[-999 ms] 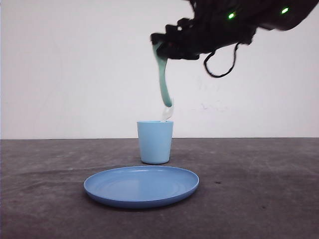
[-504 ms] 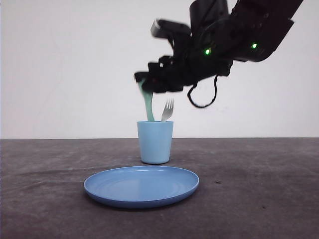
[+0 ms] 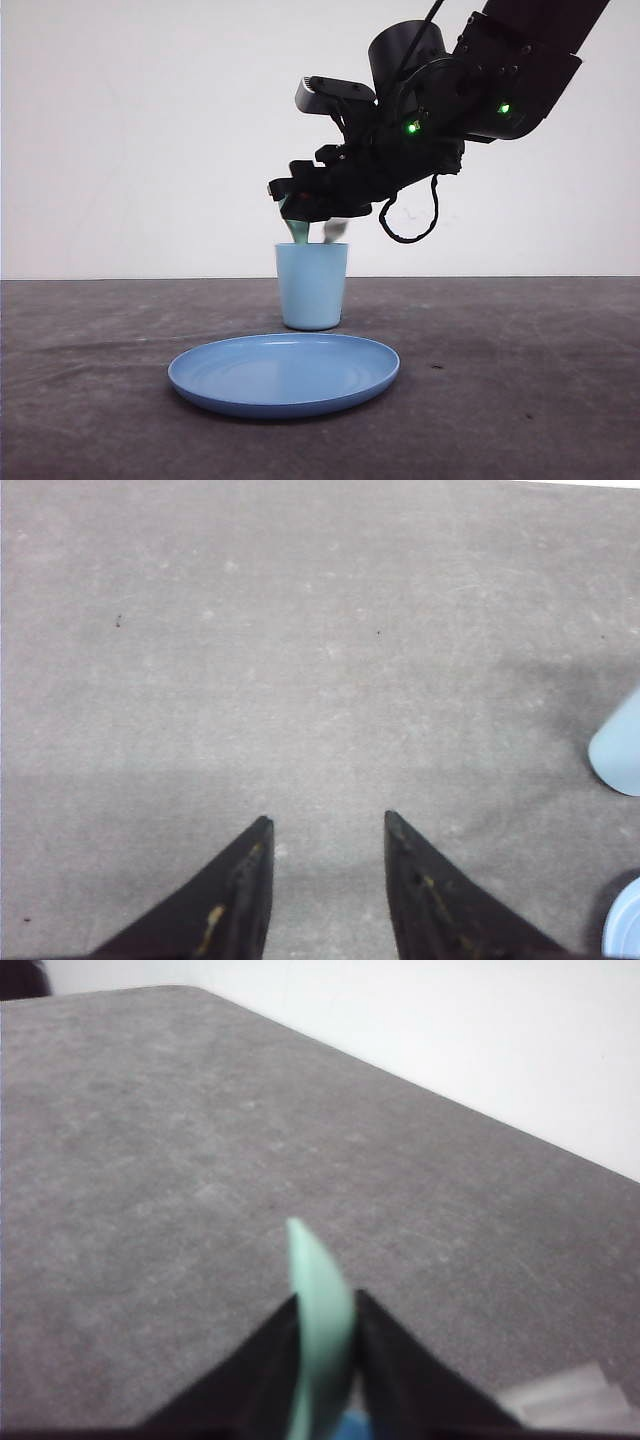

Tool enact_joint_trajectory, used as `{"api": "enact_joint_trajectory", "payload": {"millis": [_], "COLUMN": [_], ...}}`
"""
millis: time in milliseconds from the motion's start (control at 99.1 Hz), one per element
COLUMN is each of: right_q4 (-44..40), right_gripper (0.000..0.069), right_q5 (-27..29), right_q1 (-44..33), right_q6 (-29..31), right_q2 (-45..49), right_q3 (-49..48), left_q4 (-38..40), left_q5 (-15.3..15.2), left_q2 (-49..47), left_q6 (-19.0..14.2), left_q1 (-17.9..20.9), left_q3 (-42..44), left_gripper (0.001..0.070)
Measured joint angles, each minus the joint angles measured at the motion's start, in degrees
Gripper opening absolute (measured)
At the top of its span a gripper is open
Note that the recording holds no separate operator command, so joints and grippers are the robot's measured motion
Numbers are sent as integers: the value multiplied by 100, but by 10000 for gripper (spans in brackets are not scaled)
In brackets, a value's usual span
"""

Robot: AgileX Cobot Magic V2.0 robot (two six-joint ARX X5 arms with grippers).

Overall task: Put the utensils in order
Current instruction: 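Lift the green spoon with the right gripper and drop it into the cup, then open the right gripper, raise it, then grasp the cup rim from above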

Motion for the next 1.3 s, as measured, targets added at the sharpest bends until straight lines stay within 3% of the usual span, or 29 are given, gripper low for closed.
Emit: {"api": "enact_joint_trajectory", "payload": {"millis": [101, 222, 363, 525, 918, 1301], "right_q4": [48, 286, 79, -776, -4223, -4345], "right_gripper": [307, 347, 354, 354, 354, 354], "right_q5": [0, -2, 0, -4, -155, -153], "right_q1": [0, 2, 2, 33, -289, -566], "right_q6": [-2, -2, 2, 70, 411, 715], "right_q2": [2, 2, -192, -994, -2785, -3595], "right_q3": [0, 4, 11, 11, 22, -1239], "left_q4": [0, 0, -2, 0, -2, -103], "left_q5": [0, 0, 0, 0, 0, 0], "left_q2": [0, 0, 0, 0, 0, 0], "left_q6": [0, 0, 0, 0, 4, 20], "left_q1": [0, 0, 0, 0, 0, 0], "left_q3": [0, 0, 0, 0, -2, -2], "left_gripper": [193, 193, 193, 193, 193, 193]}}
